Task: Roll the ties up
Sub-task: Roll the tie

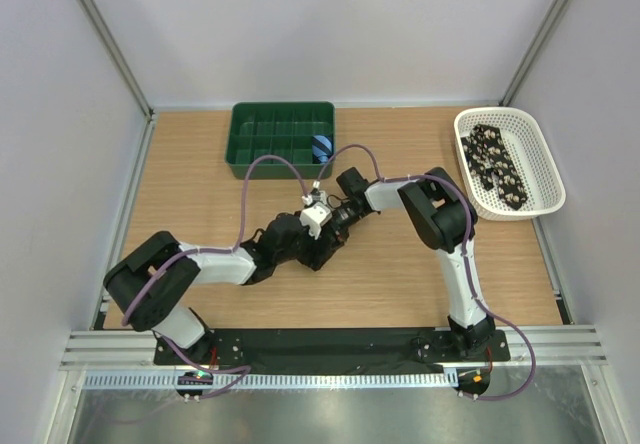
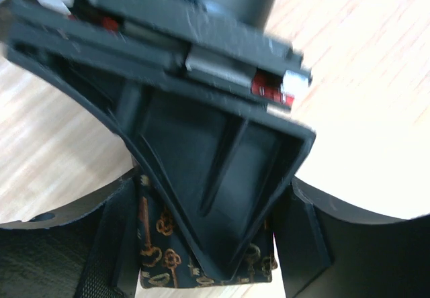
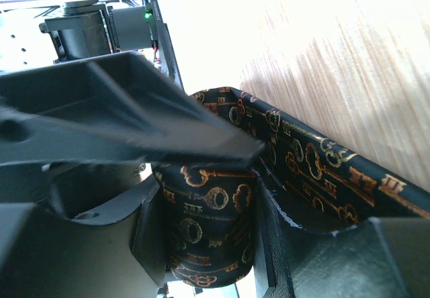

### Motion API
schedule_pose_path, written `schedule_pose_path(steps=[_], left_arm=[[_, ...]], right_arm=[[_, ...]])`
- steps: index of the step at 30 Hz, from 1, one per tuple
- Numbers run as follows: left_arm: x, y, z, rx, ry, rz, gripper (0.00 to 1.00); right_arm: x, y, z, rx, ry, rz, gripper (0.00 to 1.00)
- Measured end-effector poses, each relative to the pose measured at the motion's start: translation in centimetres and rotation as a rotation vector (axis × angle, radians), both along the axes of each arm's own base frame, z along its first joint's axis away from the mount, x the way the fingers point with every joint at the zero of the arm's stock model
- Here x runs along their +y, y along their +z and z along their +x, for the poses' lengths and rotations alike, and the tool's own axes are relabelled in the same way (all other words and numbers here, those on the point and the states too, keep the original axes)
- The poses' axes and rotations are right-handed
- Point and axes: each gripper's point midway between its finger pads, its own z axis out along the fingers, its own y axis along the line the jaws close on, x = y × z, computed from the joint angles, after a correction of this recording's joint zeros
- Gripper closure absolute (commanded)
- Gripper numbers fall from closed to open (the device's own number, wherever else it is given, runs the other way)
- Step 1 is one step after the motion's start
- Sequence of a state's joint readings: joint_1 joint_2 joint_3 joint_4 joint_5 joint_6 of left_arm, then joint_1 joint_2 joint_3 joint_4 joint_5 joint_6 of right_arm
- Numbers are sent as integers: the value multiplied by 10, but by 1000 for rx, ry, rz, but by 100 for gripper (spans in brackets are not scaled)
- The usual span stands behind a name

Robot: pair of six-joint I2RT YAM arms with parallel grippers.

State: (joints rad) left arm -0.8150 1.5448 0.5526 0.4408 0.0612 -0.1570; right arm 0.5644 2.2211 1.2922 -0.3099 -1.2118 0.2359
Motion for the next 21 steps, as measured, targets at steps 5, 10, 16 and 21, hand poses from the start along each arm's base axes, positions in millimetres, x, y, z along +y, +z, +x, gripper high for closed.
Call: schedule_pose_path(steps=[5, 10, 16, 21], left_arm=[[8, -12, -9, 4, -12, 21, 34], [7, -11, -9, -19, -21, 14, 36], [5, -7, -5, -46, -20, -2, 29], [5, -4, -4, -65, -14, -18, 41]], right_arm=[[2, 0, -2, 0, 5, 1, 71], [2, 1, -2, -1, 6, 4, 71], [2, 1, -2, -2, 6, 5, 70], [2, 1, -1, -2, 6, 6, 71]])
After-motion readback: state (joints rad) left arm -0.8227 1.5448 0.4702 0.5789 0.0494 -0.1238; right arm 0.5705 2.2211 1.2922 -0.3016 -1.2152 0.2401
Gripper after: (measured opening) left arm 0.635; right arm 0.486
